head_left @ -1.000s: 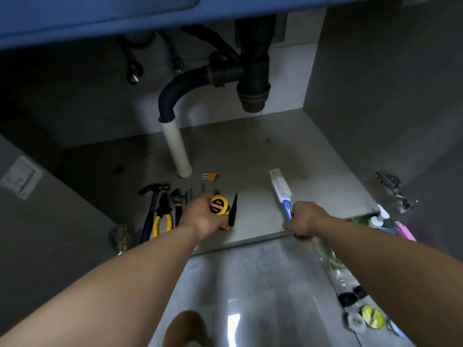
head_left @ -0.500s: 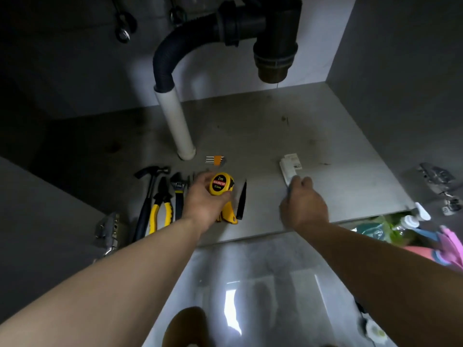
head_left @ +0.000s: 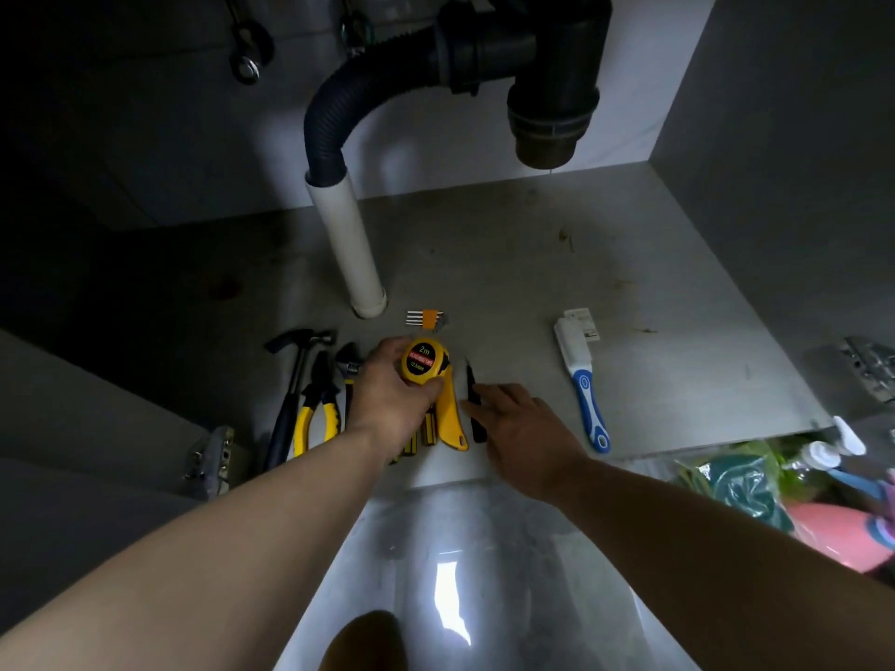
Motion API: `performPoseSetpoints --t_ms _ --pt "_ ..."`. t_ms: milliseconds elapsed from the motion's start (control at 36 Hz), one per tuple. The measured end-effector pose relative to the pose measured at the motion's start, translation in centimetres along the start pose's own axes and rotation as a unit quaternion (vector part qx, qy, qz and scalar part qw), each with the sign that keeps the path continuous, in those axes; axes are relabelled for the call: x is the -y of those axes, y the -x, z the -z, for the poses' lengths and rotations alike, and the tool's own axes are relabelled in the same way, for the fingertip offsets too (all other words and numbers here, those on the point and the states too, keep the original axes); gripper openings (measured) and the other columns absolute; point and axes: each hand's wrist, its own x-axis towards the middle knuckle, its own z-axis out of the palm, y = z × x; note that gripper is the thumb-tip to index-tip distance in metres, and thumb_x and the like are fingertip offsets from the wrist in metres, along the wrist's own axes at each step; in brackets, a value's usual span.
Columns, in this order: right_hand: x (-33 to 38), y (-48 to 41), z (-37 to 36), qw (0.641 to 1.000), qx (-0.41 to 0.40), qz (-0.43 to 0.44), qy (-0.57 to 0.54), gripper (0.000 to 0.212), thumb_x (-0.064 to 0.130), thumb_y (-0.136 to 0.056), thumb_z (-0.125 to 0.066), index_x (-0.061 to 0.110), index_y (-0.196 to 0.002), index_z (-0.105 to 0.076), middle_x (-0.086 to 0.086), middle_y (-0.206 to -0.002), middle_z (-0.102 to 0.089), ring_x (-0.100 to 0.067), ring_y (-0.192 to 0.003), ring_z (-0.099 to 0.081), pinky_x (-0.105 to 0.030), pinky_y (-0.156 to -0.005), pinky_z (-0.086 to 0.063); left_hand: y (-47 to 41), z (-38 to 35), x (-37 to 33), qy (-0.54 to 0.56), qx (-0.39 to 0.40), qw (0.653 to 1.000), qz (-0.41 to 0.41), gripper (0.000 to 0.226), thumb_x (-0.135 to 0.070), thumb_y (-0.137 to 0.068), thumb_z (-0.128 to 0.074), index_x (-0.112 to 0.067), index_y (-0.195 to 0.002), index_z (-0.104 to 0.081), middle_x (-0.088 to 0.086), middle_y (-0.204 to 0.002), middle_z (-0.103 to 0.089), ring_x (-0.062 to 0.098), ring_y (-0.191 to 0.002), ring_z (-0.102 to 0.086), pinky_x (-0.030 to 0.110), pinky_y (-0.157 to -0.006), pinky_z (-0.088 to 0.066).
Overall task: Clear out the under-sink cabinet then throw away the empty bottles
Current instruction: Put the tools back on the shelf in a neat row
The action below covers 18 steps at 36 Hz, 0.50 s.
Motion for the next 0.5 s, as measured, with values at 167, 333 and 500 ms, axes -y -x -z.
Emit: performPoseSetpoints --t_ms 167,333,500 --pt "-0.1 0.5 0.3 1.0 0.008 0.004 -0.013 0.072 0.02 -0.091 -0.056 0.025 -0.157 -0.027 -0.003 -0.162 -0.024 -0.027 -0.146 -0.024 -0.041 -0.113 -0.034 -1.3 -0.9 -1.2 -0.099 0.025 0.994 -0.041 0.055 -0.016 -0.081 -0.081 -0.021 -0.132 -0.059 0.0 -0.125 -0.065 0.02 -0.114 -0.062 0.035 -0.101 -0.052" --pt "-2.3 2.1 1.9 0.987 -0.146 -0.062 -0.031 0.061 0.008 -0.072 -0.064 0.012 -0.132 -0.057 -0.012 -0.124 -0.053 -0.032 -0.11 -0.053 -0.041 -0.091 -0.05 -4.4 -2.7 -2.5 -0.213 0.076 0.969 -0.098 0.063 -0.034 -0.076 -0.084 -0.025 -0.133 -0.06 0.0 -0.133 -0.064 0.023 -0.123 -0.059 0.04 -0.102 -0.051" --pt "-6.4 3.9 2.4 0.946 -0.123 -0.296 -0.049 0.049 0.033 -0.082 -0.065 0.013 -0.12 -0.043 -0.012 -0.113 -0.047 -0.031 -0.091 -0.056 -0.046 -0.073 -0.055 -8.0 -5.8 -3.8 -0.211 0.082 0.967 -0.118 0.057 -0.027 -0.075 -0.087 -0.015 -0.126 -0.065 0.008 -0.128 -0.066 0.029 -0.12 -0.059 0.041 -0.101 -0.049"
